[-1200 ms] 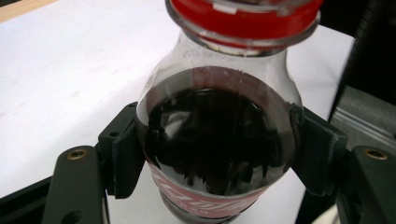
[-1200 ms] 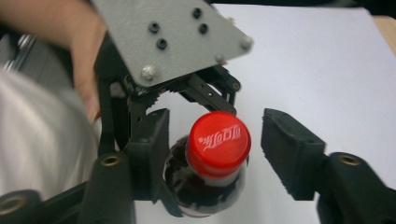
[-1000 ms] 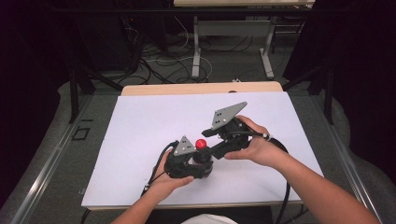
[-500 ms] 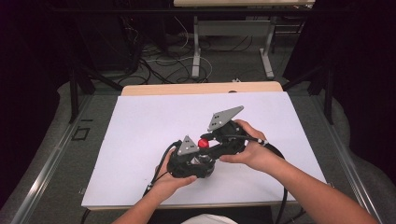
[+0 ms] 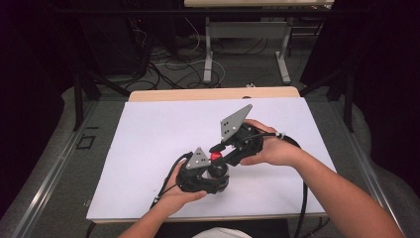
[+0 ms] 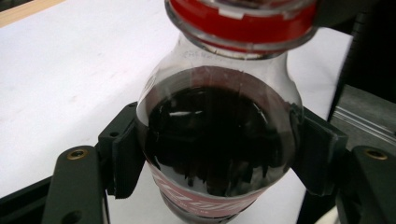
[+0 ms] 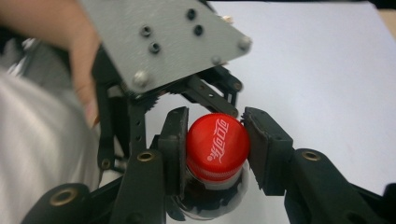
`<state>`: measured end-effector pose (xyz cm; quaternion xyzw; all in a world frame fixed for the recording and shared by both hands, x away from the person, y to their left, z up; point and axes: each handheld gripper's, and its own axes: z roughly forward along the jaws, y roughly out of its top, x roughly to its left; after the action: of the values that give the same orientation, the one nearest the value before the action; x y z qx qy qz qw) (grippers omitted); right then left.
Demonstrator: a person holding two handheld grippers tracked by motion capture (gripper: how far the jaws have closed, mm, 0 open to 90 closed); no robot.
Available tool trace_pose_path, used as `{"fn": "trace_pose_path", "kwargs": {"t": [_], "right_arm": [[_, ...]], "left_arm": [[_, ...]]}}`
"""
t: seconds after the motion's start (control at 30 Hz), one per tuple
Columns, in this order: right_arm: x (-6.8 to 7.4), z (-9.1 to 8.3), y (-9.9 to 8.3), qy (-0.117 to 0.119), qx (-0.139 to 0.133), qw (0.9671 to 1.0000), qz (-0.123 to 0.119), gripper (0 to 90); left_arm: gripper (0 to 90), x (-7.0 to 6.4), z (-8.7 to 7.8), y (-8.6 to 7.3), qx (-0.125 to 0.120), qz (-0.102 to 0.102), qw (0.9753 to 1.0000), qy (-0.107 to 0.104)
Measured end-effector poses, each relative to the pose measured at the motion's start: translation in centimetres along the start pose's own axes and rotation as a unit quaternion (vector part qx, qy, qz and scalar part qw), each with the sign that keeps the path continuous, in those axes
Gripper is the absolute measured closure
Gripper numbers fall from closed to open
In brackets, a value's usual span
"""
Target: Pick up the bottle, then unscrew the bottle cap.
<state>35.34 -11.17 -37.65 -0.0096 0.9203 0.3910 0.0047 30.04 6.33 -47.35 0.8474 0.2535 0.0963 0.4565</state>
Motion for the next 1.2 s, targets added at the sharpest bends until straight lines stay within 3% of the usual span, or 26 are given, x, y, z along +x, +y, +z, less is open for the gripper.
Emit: {"fn": "trace_pose_path", "kwargs": {"t": [0.03,0.07,0.1,0.2,0.27,0.3,0.33,0.37,0.4,0.43,0.47,0.53,0.57,0.6,0.63,0.77,0.8,0.93,0.97,1.07,1.2], "right_arm": [[-0.2,-0.1,0.0,0.010,0.001,0.9998,-0.017,60.9],[-0.2,-0.1,0.0,0.010,0.001,0.9998,-0.017,60.9],[-0.4,-0.1,-0.1,0.028,0.000,0.9987,-0.042,60.9],[-0.6,-0.1,-0.2,0.034,-0.001,0.9982,-0.050,60.8],[-0.6,-0.1,-0.2,0.033,0.000,0.9981,-0.051,60.2],[-0.6,-0.1,-0.2,0.032,-0.002,0.9987,-0.039,56.8],[-0.5,-0.3,-0.2,0.007,-0.012,0.9998,-0.015,46.8],[-0.5,-0.3,-0.2,0.007,-0.012,0.9998,-0.015,46.8],[-0.4,-0.6,-0.2,-0.021,-0.017,0.9996,0.012,45.0],[-0.4,-0.6,-0.2,-0.021,-0.017,0.9996,0.012,45.0],[-0.2,-0.8,-0.2,-0.033,-0.019,0.9989,0.027,43.6],[0.5,-1.1,-0.3,-0.072,-0.022,0.9955,0.057,42.0],[0.5,-1.1,-0.3,-0.072,-0.022,0.9955,0.057,42.0],[1.0,-1.2,-0.5,-0.100,-0.029,0.9907,0.088,40.6],[1.0,-1.2,-0.5,-0.100,-0.029,0.9907,0.088,40.6],[2.2,-1.1,-0.7,-0.142,-0.027,0.9807,0.131,43.9],[2.5,-0.8,-0.7,-0.155,-0.037,0.9769,0.142,46.1],[2.6,-0.4,-0.6,-0.159,-0.037,0.9732,0.161,48.1],[2.8,-0.1,-0.5,-0.170,-0.034,0.9697,0.172,48.7],[2.7,0.2,-0.5,-0.168,-0.026,0.9691,0.178,49.6],[2.9,0.7,-0.2,-0.184,-0.032,0.9636,0.191,53.7]], "left_arm": [[29.9,-0.1,0.0,0.0,-0.005,0.003,1.0000,0.002],[29.9,-0.2,0.0,0.0,-0.005,0.007,1.0000,0.001],[29.8,-0.2,0.0,-0.1,-0.005,0.009,1.0000,-0.001],[29.9,-0.2,0.0,-0.1,-0.003,0.013,0.9999,0.002],[29.9,-0.1,0.0,-0.1,0.001,0.005,1.0000,-0.004],[29.8,0.0,0.1,-0.1,-0.004,0.003,1.0000,-0.001],[29.9,0.1,0.1,-0.1,-0.004,0.000,1.0000,0.002],[29.9,0.2,0.0,-0.1,-0.005,-0.004,1.0000,0.005],[29.9,0.4,-0.1,-0.1,-0.002,-0.004,1.0000,0.006],[29.9,0.5,-0.2,0.0,-0.004,-0.004,0.9999,0.010],[29.8,0.6,-0.1,0.0,-0.009,-0.008,0.9998,0.016],[29.9,0.8,-0.2,0.0,-0.006,-0.018,0.9996,0.020],[29.9,0.9,-0.2,0.0,-0.006,-0.022,0.9995,0.024],[29.9,1.0,-0.2,0.1,-0.001,-0.023,0.9994,0.024],[29.9,1.0,-0.1,0.1,-0.007,-0.026,0.9992,0.028],[29.9,1.1,0.2,0.1,-0.004,-0.032,0.9990,0.030],[29.9,1.1,0.3,0.1,0.000,-0.033,0.9989,0.033],[29.9,1.0,0.7,0.2,0.001,-0.031,0.9987,0.039],[29.9,0.9,0.7,0.2,0.000,-0.030,0.9988,0.040],[29.9,0.8,0.8,0.3,0.008,-0.034,0.9987,0.039],[29.9,0.6,0.8,0.4,0.000,-0.026,0.9986,0.046]]}}
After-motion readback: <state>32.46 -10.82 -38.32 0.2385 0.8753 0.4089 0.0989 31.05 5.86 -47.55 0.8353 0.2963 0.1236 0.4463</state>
